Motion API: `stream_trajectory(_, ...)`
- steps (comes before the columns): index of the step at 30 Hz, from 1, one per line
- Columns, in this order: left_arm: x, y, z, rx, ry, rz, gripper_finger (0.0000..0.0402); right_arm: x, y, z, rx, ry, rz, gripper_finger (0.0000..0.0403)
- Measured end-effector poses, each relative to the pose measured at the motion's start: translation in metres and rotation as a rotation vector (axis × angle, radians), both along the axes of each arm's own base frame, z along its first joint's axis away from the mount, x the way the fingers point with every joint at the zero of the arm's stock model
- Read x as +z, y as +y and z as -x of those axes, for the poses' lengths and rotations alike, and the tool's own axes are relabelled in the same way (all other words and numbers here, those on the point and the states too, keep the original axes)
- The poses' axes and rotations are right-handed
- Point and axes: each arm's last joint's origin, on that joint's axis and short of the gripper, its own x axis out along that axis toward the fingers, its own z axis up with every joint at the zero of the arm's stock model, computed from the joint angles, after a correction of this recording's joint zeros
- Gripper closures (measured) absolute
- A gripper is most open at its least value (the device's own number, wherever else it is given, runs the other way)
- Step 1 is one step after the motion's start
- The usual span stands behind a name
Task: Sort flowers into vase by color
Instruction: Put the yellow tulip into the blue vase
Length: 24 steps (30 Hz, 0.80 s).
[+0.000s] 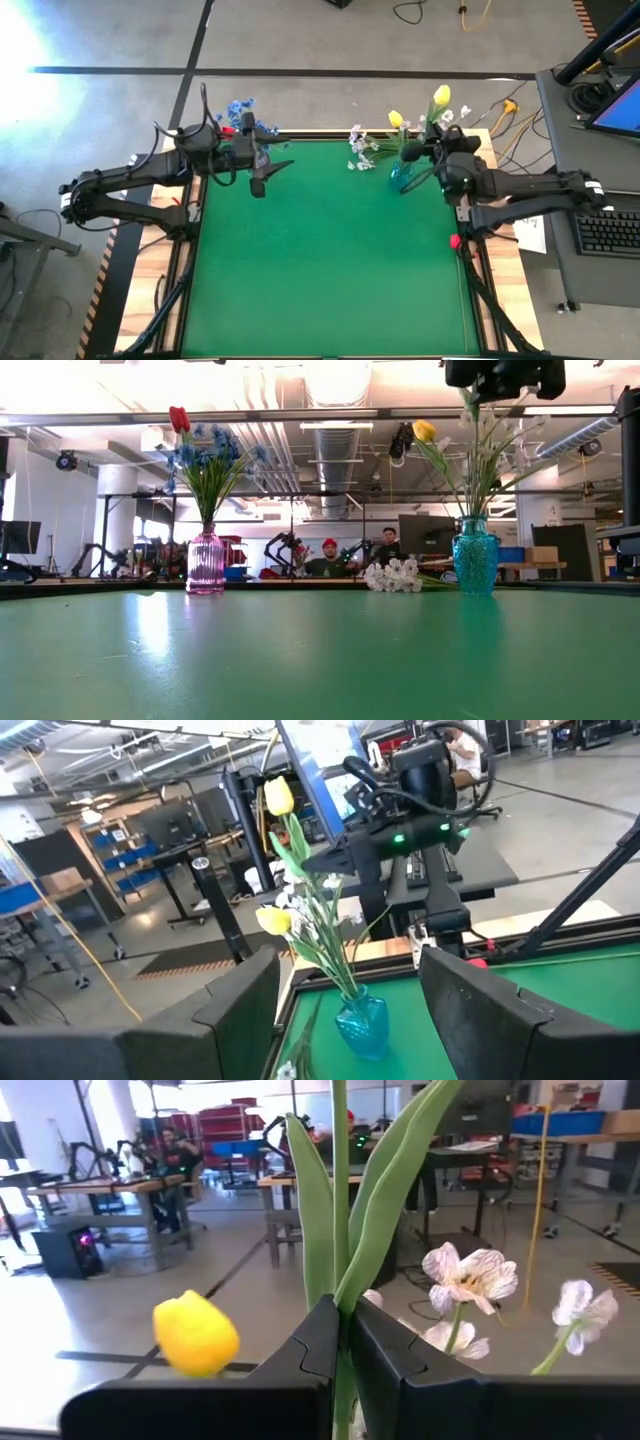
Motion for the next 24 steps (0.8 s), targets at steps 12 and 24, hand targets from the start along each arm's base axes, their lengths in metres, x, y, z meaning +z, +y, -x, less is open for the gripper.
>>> stream_trajectory(12,0.000,0.000,0.000,0.004,0.005,-0.030,0.0173,-0.013,-0.014,-0.015,-0.017,0.075,-0.011,0.0385)
stream_trajectory(24,-0.001,0.002,0.001,0.080,0.017,-0.036,0.0173,-0.031,-0.015,-0.035,0.024,0.156,-0.031,0.0366)
